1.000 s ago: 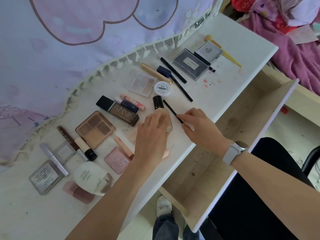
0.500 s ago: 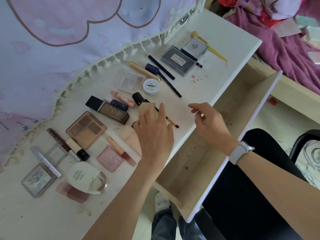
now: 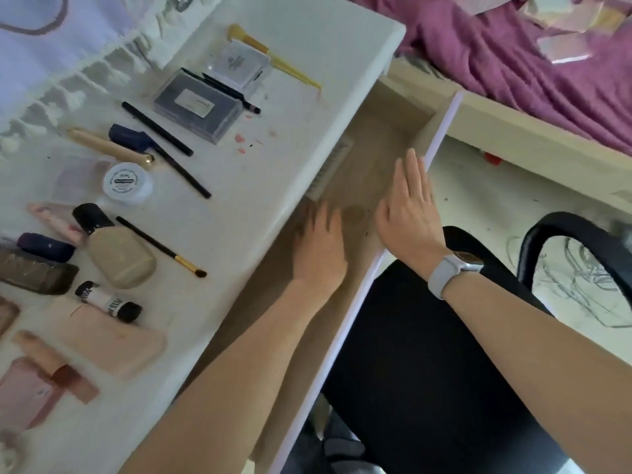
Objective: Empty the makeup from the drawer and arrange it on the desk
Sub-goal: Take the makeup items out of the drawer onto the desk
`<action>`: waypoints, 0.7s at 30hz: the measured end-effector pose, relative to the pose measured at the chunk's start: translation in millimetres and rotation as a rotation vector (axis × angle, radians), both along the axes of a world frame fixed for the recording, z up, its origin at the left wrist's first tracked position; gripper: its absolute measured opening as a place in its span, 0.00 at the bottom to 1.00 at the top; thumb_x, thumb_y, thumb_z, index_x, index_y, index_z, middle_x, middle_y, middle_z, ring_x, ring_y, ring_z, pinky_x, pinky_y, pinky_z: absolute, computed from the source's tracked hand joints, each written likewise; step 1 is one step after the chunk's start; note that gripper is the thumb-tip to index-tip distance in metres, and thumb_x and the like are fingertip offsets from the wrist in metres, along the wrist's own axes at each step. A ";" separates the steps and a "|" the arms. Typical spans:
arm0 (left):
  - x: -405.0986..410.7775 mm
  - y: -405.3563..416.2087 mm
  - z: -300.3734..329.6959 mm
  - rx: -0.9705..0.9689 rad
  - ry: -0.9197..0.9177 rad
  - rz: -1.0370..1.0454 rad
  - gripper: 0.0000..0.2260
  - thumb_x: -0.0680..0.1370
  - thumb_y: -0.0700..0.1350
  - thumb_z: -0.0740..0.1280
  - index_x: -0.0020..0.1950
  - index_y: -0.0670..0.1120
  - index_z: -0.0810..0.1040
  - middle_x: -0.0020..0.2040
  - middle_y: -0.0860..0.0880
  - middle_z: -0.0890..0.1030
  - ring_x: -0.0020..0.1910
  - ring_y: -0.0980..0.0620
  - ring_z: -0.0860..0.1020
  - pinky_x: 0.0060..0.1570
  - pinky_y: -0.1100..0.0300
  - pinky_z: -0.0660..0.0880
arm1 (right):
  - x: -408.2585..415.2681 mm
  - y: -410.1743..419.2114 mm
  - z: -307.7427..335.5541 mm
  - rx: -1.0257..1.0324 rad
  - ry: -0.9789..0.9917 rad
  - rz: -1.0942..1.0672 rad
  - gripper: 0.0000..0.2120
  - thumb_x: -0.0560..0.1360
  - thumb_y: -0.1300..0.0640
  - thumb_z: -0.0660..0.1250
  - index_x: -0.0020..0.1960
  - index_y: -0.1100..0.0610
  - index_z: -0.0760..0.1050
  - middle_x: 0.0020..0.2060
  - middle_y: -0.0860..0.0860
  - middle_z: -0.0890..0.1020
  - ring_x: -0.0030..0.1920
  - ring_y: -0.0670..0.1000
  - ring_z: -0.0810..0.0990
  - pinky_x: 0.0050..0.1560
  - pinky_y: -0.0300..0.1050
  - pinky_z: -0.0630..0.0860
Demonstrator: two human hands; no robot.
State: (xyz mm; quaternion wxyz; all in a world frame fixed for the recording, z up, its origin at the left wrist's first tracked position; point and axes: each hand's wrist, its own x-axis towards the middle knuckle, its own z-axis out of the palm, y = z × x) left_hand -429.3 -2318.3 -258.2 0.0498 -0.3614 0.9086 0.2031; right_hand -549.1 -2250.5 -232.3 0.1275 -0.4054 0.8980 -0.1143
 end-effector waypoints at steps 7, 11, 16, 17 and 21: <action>-43.7 -27.5 -47.1 -0.082 -0.214 -0.013 0.25 0.81 0.46 0.52 0.75 0.40 0.48 0.76 0.41 0.43 0.75 0.44 0.41 0.70 0.42 0.47 | -5.4 5.8 -30.7 -0.245 -0.105 -0.085 0.30 0.74 0.58 0.49 0.75 0.61 0.47 0.76 0.54 0.46 0.76 0.51 0.41 0.75 0.49 0.43; -35.8 -21.0 -43.9 -0.159 -0.154 -0.067 0.24 0.79 0.46 0.57 0.73 0.40 0.58 0.75 0.41 0.57 0.74 0.44 0.55 0.67 0.42 0.57 | -6.1 6.9 -36.3 -0.328 -0.129 -0.087 0.31 0.73 0.58 0.49 0.75 0.59 0.49 0.76 0.53 0.49 0.76 0.51 0.43 0.75 0.52 0.46; -20.9 -14.1 -40.3 -0.292 0.017 -0.201 0.16 0.70 0.38 0.68 0.58 0.38 0.75 0.54 0.37 0.78 0.52 0.38 0.77 0.49 0.45 0.71 | -6.0 7.4 -38.6 -0.406 -0.157 -0.097 0.31 0.72 0.57 0.47 0.75 0.59 0.51 0.76 0.53 0.51 0.76 0.51 0.44 0.75 0.52 0.46; -23.6 -16.1 -38.8 -0.264 -0.023 -0.163 0.18 0.73 0.41 0.67 0.62 0.38 0.73 0.60 0.37 0.74 0.58 0.37 0.74 0.54 0.43 0.69 | -5.7 7.3 -39.2 -0.420 -0.161 -0.097 0.32 0.71 0.57 0.48 0.75 0.59 0.51 0.76 0.53 0.51 0.76 0.51 0.44 0.75 0.53 0.46; -32.5 -29.8 -44.8 -0.061 -0.246 0.090 0.38 0.75 0.61 0.62 0.75 0.44 0.49 0.76 0.41 0.49 0.74 0.40 0.47 0.68 0.39 0.51 | -5.3 7.3 -41.6 -0.466 -0.171 -0.109 0.33 0.69 0.56 0.47 0.75 0.59 0.54 0.75 0.53 0.54 0.76 0.52 0.46 0.75 0.53 0.47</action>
